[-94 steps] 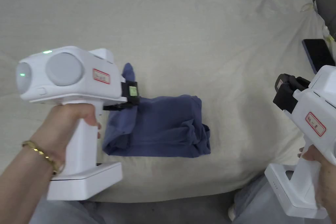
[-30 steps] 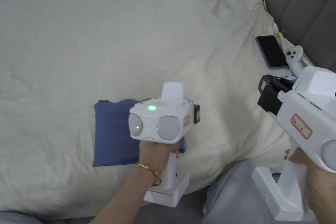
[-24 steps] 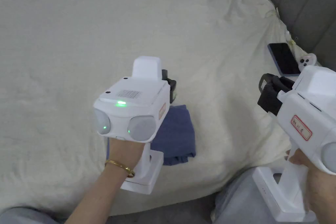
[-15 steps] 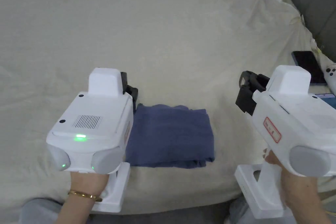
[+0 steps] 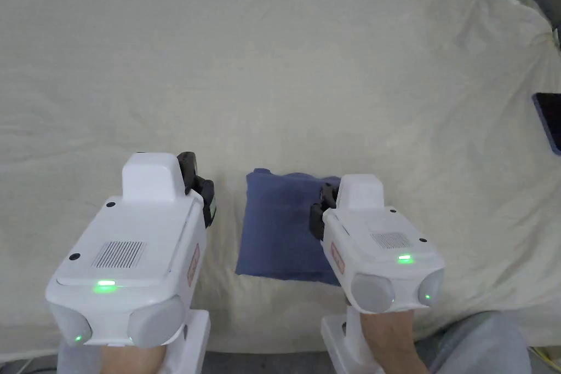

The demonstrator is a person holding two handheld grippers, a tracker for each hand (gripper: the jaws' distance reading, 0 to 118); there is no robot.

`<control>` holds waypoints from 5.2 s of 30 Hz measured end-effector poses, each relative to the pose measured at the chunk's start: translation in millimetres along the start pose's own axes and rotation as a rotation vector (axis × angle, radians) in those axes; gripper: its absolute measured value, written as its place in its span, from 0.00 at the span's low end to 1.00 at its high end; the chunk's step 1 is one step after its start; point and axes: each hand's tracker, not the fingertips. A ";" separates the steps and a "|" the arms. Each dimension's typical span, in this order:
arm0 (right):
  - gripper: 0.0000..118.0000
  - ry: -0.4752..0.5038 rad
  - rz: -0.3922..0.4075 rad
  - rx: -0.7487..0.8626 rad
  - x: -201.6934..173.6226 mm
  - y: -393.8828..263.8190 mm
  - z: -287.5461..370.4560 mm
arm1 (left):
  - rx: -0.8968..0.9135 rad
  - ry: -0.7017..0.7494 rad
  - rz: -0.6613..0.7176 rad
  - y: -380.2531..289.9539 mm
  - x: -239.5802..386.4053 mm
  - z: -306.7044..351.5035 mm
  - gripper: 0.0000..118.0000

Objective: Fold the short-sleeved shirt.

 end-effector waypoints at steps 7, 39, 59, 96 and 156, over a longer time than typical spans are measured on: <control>0.00 -0.024 0.057 -0.104 -6.4 -44.4 -27.3 | -0.023 0.003 -0.010 -4.9 -0.9 -2.2 0.00; 0.00 0.045 0.007 -0.158 3.8 -29.3 -25.4 | -0.929 -0.846 0.513 -59.7 -58.0 -187.4 1.00; 0.00 0.066 -0.036 -0.183 10.7 -22.6 -28.8 | -1.000 -0.736 0.464 -51.3 -26.0 -192.8 0.17; 0.00 -0.188 -0.009 0.253 76.3 122.1 86.2 | -0.865 0.544 0.004 32.2 -382.0 -178.1 0.39; 0.00 -0.137 0.033 0.337 80.0 75.1 112.8 | 0.171 0.080 -0.098 23.6 10.7 -14.1 0.00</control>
